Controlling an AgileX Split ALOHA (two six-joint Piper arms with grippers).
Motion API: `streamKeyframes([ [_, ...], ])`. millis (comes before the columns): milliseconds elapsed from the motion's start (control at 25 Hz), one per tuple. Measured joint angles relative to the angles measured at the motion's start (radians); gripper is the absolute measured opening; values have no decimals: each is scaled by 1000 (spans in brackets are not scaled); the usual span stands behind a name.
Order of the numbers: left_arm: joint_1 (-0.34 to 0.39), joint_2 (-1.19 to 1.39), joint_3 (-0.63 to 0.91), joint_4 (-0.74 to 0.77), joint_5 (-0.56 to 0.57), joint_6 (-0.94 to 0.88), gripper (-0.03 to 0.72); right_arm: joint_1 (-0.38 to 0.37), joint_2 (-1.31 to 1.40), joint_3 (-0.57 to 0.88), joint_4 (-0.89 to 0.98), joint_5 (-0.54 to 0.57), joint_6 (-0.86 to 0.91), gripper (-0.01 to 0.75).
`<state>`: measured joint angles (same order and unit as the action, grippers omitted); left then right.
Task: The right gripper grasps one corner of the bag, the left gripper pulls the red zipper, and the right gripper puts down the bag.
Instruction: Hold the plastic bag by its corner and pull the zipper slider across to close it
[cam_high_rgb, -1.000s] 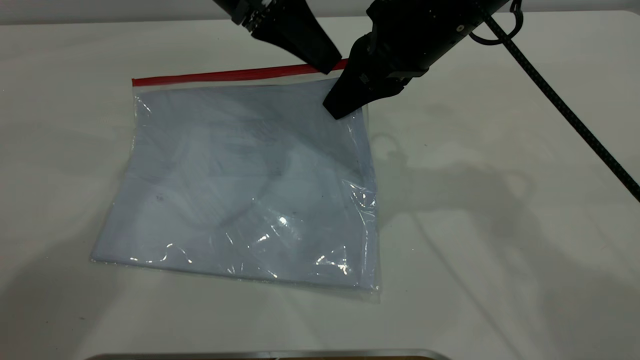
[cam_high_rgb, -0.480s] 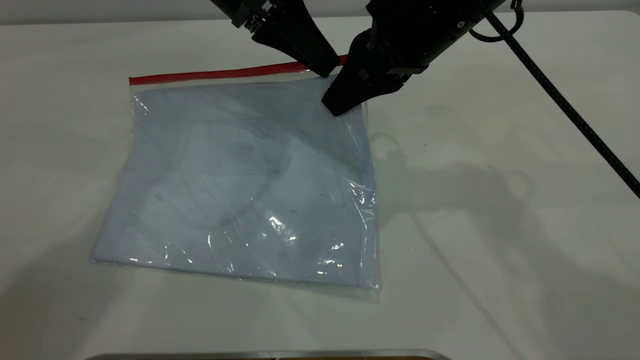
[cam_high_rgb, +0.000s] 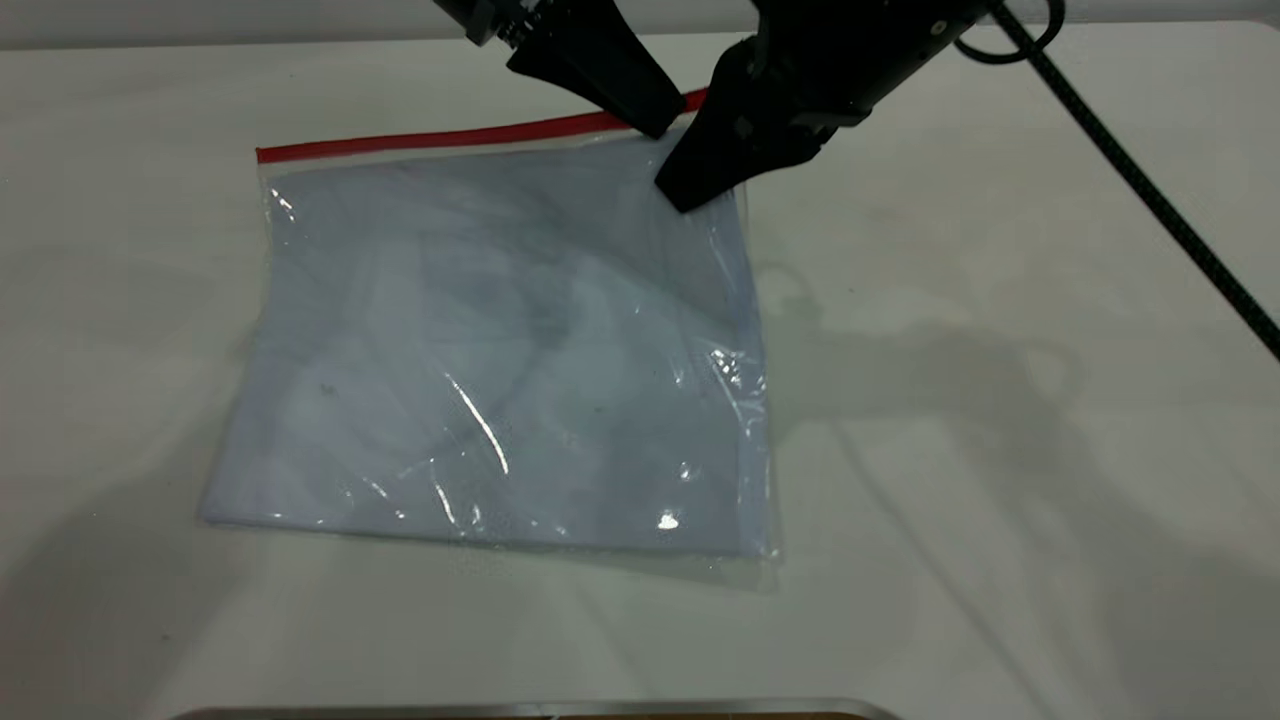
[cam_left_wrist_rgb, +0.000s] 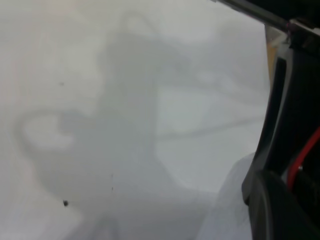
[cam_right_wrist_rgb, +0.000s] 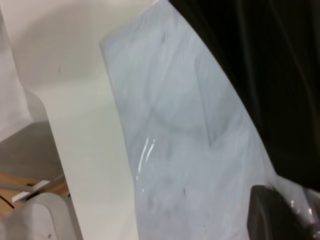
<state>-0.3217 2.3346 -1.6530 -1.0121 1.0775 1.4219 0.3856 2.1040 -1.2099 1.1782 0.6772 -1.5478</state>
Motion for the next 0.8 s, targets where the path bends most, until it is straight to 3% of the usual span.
streamKeyframes([
  [400,102,0,-1,3,25,-3,106,-27,-33,0,70,10,-13,33],
  [800,186,-1,-7,206,22,-98,115,-26,-35,1,207,12,-98,33],
])
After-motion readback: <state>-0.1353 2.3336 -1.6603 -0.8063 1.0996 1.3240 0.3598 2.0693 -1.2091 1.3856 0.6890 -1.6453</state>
